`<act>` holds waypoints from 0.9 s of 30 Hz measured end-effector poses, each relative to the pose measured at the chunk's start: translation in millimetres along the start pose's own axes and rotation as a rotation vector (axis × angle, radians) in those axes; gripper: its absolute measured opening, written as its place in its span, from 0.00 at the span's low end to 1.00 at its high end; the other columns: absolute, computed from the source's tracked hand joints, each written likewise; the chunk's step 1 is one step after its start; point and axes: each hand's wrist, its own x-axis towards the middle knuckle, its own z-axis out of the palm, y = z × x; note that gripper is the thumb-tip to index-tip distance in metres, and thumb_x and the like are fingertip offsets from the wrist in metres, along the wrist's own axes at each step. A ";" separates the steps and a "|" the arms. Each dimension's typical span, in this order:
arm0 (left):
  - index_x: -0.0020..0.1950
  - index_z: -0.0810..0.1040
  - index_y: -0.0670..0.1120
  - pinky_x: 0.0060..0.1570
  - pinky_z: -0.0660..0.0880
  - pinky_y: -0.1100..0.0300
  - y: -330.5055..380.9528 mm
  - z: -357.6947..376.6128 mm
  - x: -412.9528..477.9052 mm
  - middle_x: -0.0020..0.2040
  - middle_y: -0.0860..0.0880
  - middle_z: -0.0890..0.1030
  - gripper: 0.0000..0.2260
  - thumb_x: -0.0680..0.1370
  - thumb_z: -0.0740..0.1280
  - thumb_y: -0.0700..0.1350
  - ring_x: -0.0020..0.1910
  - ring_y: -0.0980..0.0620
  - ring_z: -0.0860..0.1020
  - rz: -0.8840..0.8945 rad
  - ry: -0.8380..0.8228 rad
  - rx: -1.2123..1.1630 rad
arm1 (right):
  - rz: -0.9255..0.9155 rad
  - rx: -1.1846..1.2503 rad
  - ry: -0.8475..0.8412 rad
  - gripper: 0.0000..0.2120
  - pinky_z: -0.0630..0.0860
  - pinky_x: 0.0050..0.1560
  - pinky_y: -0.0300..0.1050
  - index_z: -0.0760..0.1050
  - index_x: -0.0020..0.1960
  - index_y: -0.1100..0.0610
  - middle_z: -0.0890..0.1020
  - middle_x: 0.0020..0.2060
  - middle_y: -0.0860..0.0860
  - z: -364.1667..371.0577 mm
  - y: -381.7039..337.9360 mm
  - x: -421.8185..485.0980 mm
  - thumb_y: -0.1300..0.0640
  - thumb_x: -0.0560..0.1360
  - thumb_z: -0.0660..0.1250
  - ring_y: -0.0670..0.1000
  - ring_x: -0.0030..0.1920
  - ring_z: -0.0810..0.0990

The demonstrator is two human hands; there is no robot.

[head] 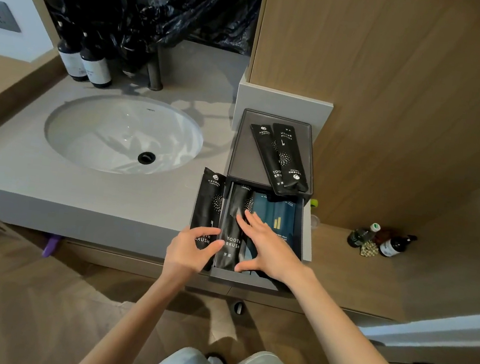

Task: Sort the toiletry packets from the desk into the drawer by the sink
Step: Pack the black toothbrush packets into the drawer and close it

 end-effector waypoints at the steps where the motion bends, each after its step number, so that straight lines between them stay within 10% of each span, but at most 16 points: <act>1: 0.58 0.80 0.55 0.60 0.70 0.58 0.5 0.0 -0.1 0.60 0.52 0.79 0.13 0.74 0.70 0.53 0.61 0.53 0.76 0.008 -0.003 -0.001 | -0.001 0.004 0.001 0.53 0.46 0.75 0.46 0.44 0.79 0.50 0.44 0.78 0.50 0.7 0.6 0.7 0.46 0.66 0.76 0.49 0.78 0.41; 7: 0.58 0.80 0.54 0.56 0.70 0.65 2.3 -9.6 -5.2 0.60 0.50 0.79 0.10 0.78 0.65 0.47 0.57 0.57 0.76 0.081 0.017 -0.037 | 0.018 0.139 0.073 0.41 0.49 0.77 0.53 0.54 0.78 0.50 0.52 0.78 0.48 -11.8 -5.0 -6.6 0.46 0.72 0.71 0.47 0.78 0.46; 13: 0.47 0.74 0.58 0.44 0.66 0.79 17.3 -31.3 -16.2 0.50 0.55 0.78 0.09 0.79 0.63 0.42 0.47 0.69 0.74 0.211 0.110 -0.183 | 0.084 0.577 0.425 0.17 0.71 0.68 0.44 0.74 0.66 0.49 0.79 0.62 0.45 -34.0 -28.4 -16.1 0.55 0.78 0.65 0.40 0.61 0.76; 18: 0.51 0.65 0.52 0.43 0.70 0.65 46.4 -35.6 -26.5 0.45 0.51 0.71 0.08 0.80 0.62 0.41 0.39 0.49 0.70 0.272 -0.009 -0.353 | 0.125 1.078 0.475 0.10 0.79 0.55 0.39 0.79 0.57 0.53 0.85 0.48 0.52 -57.1 -53.1 -15.6 0.58 0.76 0.67 0.47 0.49 0.84; 21: 0.57 0.61 0.50 0.57 0.66 0.39 57.6 -32.4 -32.1 0.56 0.30 0.71 0.09 0.81 0.58 0.41 0.63 0.27 0.65 0.240 -0.176 -0.360 | 0.175 1.251 0.562 0.08 0.80 0.51 0.41 0.79 0.53 0.53 0.85 0.42 0.52 -66.8 -60.0 -15.7 0.59 0.75 0.70 0.47 0.44 0.83; 24: 0.58 0.58 0.55 0.62 0.62 0.35 57.5 -24.2 -34.5 0.65 0.20 0.60 0.10 0.82 0.56 0.42 0.69 0.26 0.54 0.252 -0.281 -0.395 | 0.249 1.239 0.636 0.09 0.79 0.48 0.46 0.79 0.53 0.54 0.86 0.42 0.54 -73.1 -59.1 -20.2 0.58 0.73 0.72 0.47 0.43 0.82; 27: 0.56 0.59 0.63 0.56 0.70 0.40 53.5 -17.1 -30.7 0.52 0.34 0.76 0.11 0.80 0.57 0.49 0.49 0.41 0.76 0.278 -0.305 -0.439 | 0.290 1.225 0.633 0.09 0.79 0.40 0.39 0.81 0.52 0.55 0.86 0.40 0.53 -76.8 -52.7 -28.0 0.58 0.72 0.73 0.43 0.38 0.82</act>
